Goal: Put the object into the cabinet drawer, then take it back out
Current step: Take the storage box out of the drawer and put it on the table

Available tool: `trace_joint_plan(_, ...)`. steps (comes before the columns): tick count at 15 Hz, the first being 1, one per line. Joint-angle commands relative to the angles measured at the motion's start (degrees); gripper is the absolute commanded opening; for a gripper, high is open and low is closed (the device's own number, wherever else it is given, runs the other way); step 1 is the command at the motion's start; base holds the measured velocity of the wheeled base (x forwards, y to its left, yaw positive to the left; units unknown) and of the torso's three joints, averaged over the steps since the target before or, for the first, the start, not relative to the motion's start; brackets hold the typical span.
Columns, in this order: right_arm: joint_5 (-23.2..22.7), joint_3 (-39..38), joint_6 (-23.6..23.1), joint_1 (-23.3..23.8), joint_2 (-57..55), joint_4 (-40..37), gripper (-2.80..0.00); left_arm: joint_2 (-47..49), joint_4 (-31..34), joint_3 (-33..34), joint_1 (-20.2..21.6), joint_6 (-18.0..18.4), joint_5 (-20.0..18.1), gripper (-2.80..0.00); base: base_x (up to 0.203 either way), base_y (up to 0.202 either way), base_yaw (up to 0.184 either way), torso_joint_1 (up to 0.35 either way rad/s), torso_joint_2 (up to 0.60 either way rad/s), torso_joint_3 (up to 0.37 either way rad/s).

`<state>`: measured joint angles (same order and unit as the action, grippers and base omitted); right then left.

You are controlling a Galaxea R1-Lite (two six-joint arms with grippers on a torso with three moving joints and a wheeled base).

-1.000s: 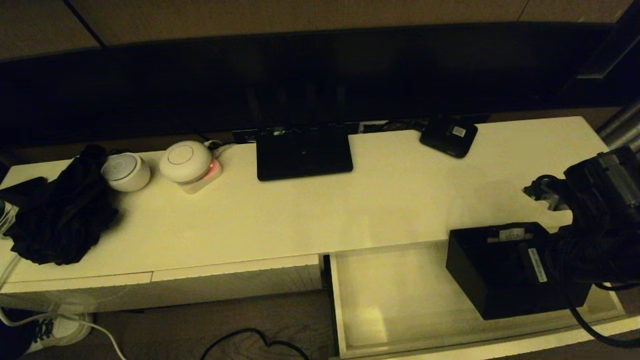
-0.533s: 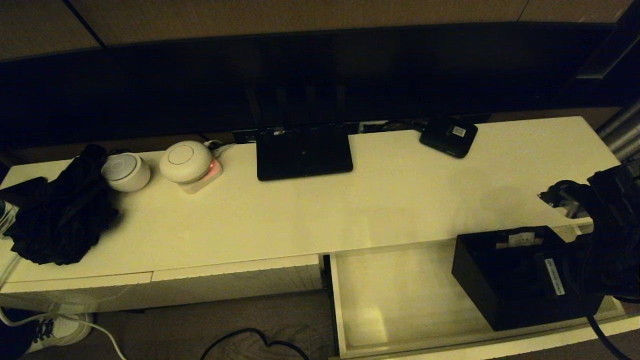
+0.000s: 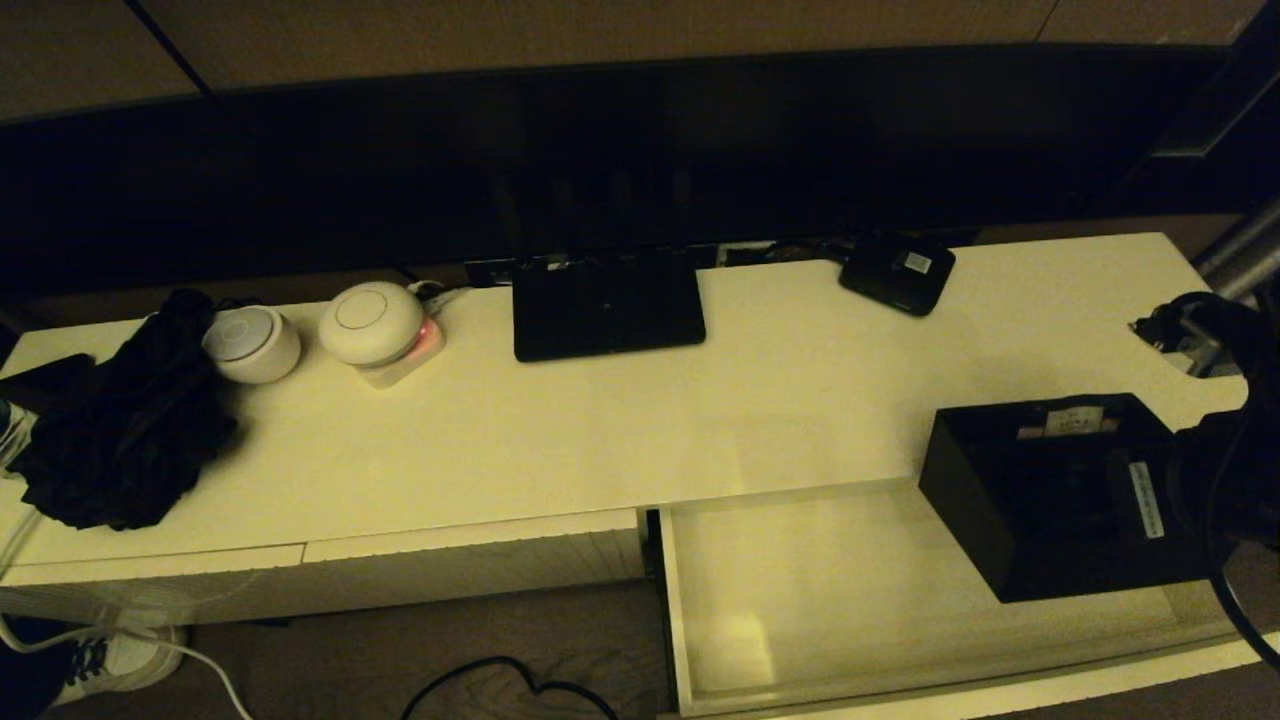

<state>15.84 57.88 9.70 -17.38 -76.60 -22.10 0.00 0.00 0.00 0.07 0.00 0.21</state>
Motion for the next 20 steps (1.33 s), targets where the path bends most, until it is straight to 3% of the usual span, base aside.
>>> trace_joint_plan(1,0.2,3.7,0.1,0.0,-1.9,0.3,-2.8,0.0,0.0,0.2,0.0,0.0,0.0,-2.8,0.0,0.0,0.0,0.0,0.0,0.0)
trace_joint_plan(5,0.4,8.3,0.5,0.1,-7.4,1.5,-2.8,0.0,0.0,0.2,0.0,0.0,0.0,-2.8,0.0,0.0,0.0,0.0,0.0,0.0)
trace_joint_plan(11,4.0,13.0,0.1,0.1,-16.7,12.8,-2.8,0.0,0.0,0.2,0.0,0.0,0.1,-2.8,0.0,0.0,0.0,0.0,0.0,0.0)
trace_joint_plan(16,8.2,14.1,-0.4,-1.7,-19.1,20.0,-2.8,0.0,0.0,0.2,0.0,0.0,0.1,-2.8,0.0,0.0,0.0,0.0,0.0,0.0)
trace_joint_plan(20,8.4,13.7,-2.1,-2.1,-19.8,23.6,-2.8,0.0,0.0,0.2,0.0,0.0,0.1,-2.8,0.0,0.0,0.0,0.0,0.0,0.0)
